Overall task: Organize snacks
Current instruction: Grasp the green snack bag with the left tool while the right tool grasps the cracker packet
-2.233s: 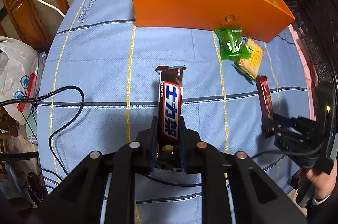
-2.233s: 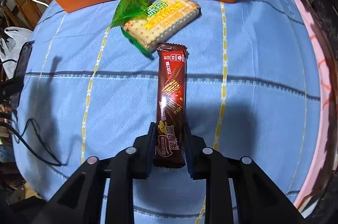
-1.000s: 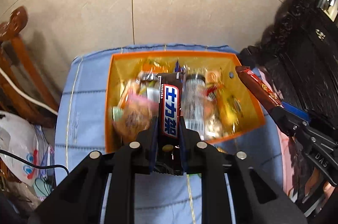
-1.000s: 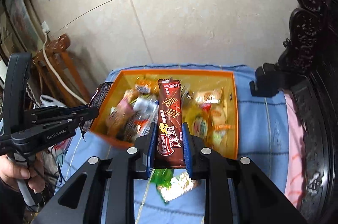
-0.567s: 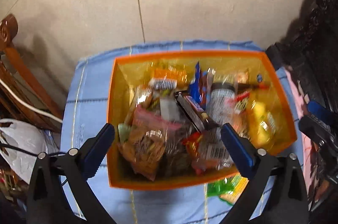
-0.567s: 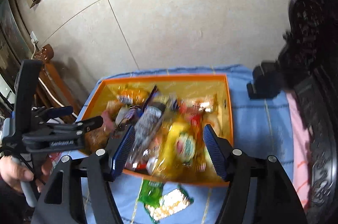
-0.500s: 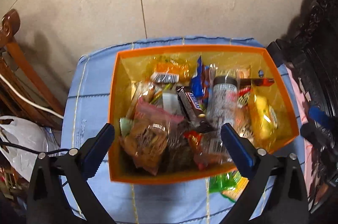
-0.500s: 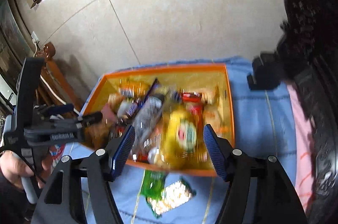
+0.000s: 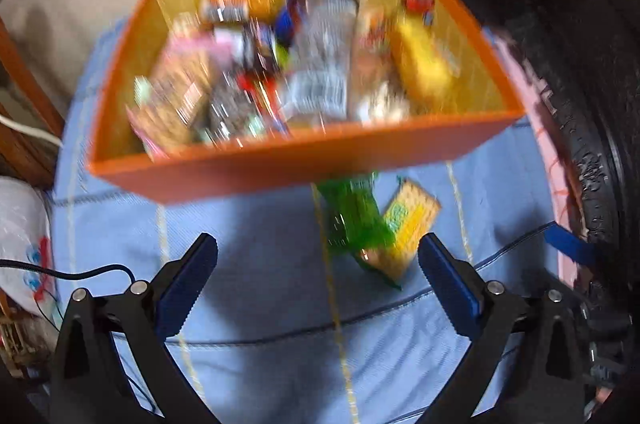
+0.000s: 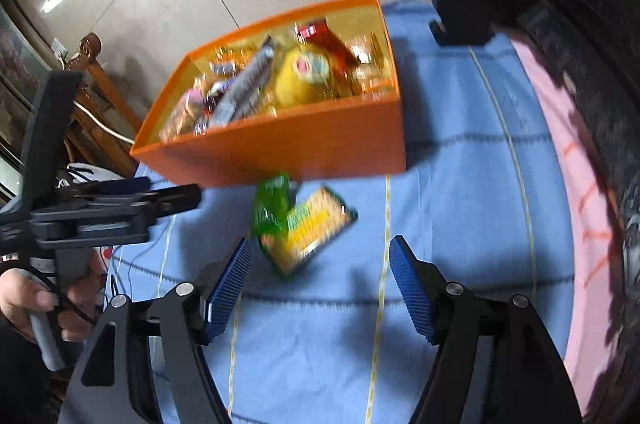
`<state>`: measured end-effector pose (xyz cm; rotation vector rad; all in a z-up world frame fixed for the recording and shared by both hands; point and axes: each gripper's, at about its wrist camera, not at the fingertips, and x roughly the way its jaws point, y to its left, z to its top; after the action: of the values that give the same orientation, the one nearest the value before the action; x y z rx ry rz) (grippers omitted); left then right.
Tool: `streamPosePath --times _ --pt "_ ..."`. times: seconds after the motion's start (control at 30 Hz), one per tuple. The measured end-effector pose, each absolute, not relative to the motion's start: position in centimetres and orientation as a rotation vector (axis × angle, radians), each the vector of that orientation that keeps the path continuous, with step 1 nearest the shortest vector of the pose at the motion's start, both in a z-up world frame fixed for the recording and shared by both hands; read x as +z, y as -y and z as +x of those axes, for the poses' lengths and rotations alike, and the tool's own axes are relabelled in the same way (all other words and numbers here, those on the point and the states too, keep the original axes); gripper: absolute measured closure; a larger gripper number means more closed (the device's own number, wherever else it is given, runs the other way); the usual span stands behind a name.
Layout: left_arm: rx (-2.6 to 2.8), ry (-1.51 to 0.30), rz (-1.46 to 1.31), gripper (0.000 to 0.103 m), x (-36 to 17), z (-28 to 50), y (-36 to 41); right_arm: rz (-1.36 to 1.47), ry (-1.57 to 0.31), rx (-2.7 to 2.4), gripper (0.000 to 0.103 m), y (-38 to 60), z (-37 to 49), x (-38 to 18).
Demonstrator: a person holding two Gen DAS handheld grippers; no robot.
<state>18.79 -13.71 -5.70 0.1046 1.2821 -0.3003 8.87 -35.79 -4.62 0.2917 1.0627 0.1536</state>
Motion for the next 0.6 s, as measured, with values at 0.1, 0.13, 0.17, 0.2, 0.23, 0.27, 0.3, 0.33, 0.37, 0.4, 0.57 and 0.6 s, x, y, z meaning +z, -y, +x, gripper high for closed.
streamPosePath --times 0.1,0.13,0.17,0.2,0.23,0.27,0.3,0.33,0.37,0.4,0.57,0.6 --pt "-0.227 -1.344 0.056 0.005 -8.4 19.8 14.3 0.32 -1.08 0.16 0.031 36.0 7.8 -5.6" --pt "-0.206 -1.356 0.036 0.005 -9.1 20.2 14.5 0.326 -1.083 0.162 0.031 36.1 7.5 -5.8" --pt "-0.181 -1.369 0.016 0.005 -9.9 20.7 14.7 0.331 -1.084 0.163 0.031 36.2 7.4 -5.9" --pt "-0.165 -1.378 0.001 0.008 -10.5 21.0 14.9 0.335 -1.089 0.167 0.031 36.3 7.1 -6.1" --pt "-0.154 -1.391 -0.009 0.013 -11.2 21.5 15.3 0.337 -1.095 0.168 0.031 36.4 7.0 -6.4" --pt "-0.142 -1.407 -0.012 0.017 -11.8 21.8 15.5 0.34 -1.098 0.165 0.031 36.6 6.8 -6.6" --pt "-0.135 -1.422 -0.017 0.025 -12.3 22.1 15.8 0.348 -1.104 0.163 0.031 36.9 6.7 -6.9" --pt "-0.133 -1.443 -0.018 0.025 -13.1 22.4 16.1 0.355 -1.112 0.161 0.031 37.1 6.7 -7.2" --pt "-0.127 -1.463 -0.011 0.025 -13.7 22.6 16.4 0.359 -1.118 0.156 0.031 37.3 6.7 -7.4" --pt "-0.121 -1.469 -0.009 0.025 -14.1 22.8 16.6 0.363 -1.121 0.154 0.031 37.3 6.7 -7.5" --pt "-0.091 -1.437 0.08 0.039 -15.3 22.9 17.3 0.359 -1.153 0.164 0.031 36.9 7.9 -8.6" --pt "-0.088 -1.42 0.093 0.057 -15.1 22.7 17.1 0.355 -1.157 0.167 0.031 36.5 8.3 -8.8"
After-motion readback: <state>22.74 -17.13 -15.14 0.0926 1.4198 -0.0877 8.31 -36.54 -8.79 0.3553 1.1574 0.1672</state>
